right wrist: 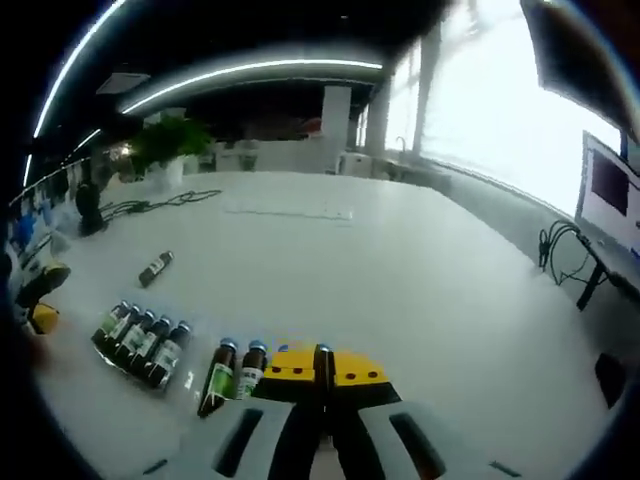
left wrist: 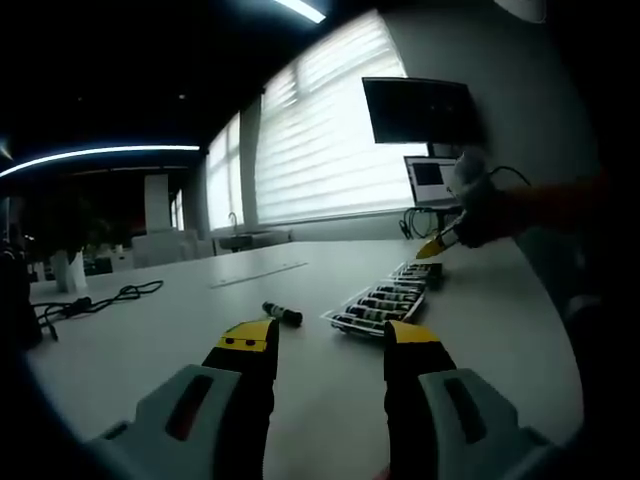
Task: Grip medicine bottles put into box
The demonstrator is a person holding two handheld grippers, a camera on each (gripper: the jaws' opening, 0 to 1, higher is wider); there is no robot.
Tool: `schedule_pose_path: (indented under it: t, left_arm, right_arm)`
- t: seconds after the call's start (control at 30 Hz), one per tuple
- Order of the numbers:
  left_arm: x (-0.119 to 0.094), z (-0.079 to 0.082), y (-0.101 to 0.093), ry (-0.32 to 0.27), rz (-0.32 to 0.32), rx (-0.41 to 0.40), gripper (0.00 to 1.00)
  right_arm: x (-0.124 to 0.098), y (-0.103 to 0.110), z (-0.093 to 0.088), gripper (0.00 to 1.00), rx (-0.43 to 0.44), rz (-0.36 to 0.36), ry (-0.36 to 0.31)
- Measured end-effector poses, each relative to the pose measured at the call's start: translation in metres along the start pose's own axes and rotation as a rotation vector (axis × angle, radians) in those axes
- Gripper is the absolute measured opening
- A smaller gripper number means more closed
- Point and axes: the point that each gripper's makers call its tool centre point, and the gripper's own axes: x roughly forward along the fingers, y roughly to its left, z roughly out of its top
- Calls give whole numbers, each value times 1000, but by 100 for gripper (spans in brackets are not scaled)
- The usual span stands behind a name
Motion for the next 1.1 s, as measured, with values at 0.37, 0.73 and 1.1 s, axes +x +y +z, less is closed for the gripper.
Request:
schedule_pose_path:
  t: [0.37, 0.73, 1.1]
  left_arm:
    - [-1, 2, -1, -13, -9, -14, 35]
    - [-2, 4, 1, -25, -12, -29, 35]
    - [-4, 8, 2, -51, -15, -43, 35]
  right_arm:
    - [6, 32, 32, 4, 154, 132, -57]
    - [24, 99, 47, 5, 76, 250, -35]
    - [41, 163, 62, 5, 31, 322, 14]
